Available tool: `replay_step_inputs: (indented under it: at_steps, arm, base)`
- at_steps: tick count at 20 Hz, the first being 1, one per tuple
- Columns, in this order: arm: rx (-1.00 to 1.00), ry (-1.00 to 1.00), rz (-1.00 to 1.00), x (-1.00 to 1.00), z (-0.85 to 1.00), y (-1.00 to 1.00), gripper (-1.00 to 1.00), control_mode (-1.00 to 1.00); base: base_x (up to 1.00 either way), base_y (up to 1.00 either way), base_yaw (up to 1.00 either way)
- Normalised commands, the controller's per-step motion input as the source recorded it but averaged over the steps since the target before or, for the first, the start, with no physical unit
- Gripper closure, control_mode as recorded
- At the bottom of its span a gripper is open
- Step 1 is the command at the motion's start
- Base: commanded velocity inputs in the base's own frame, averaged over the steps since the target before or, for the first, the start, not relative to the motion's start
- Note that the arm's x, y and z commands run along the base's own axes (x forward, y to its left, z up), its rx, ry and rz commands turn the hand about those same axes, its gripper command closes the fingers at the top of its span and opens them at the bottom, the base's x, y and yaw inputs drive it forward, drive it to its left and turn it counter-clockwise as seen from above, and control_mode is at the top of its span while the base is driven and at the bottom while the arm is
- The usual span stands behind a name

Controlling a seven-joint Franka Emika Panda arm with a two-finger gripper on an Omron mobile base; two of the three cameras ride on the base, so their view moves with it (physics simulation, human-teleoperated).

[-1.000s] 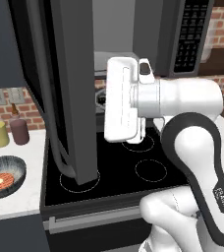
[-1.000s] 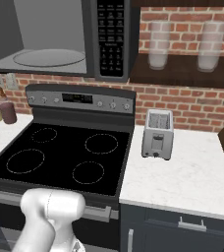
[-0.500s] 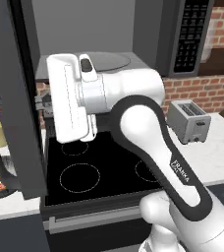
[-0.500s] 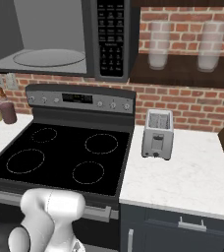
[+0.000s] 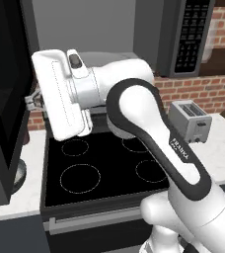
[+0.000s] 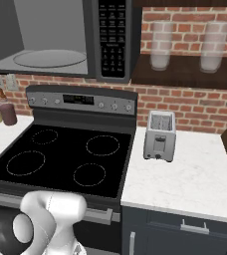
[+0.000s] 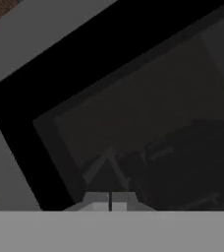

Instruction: Open the microwave, place the bowl with waffle inside the microwave, then close the microwave door and turn it on.

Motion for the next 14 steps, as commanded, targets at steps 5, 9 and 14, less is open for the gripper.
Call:
replay_step_inputs:
  at_steps: [5, 9, 14]
  arm:
    - [0.00, 0.00, -0.07, -0.40, -0.01, -0.87, 1.00, -1.00]
    - [-0.05, 0.32, -0.23, -0.01, -0.07, -0.46, 1.00, -1.00]
    - [-0.23, 0.53, -0.22, 0.21, -0.28, -0.19, 1.00, -1.00]
  base:
    - [0.00, 0.00, 0.00]
    - [0.00, 0.00, 0.00]
    - [0.00, 0.00, 0.00]
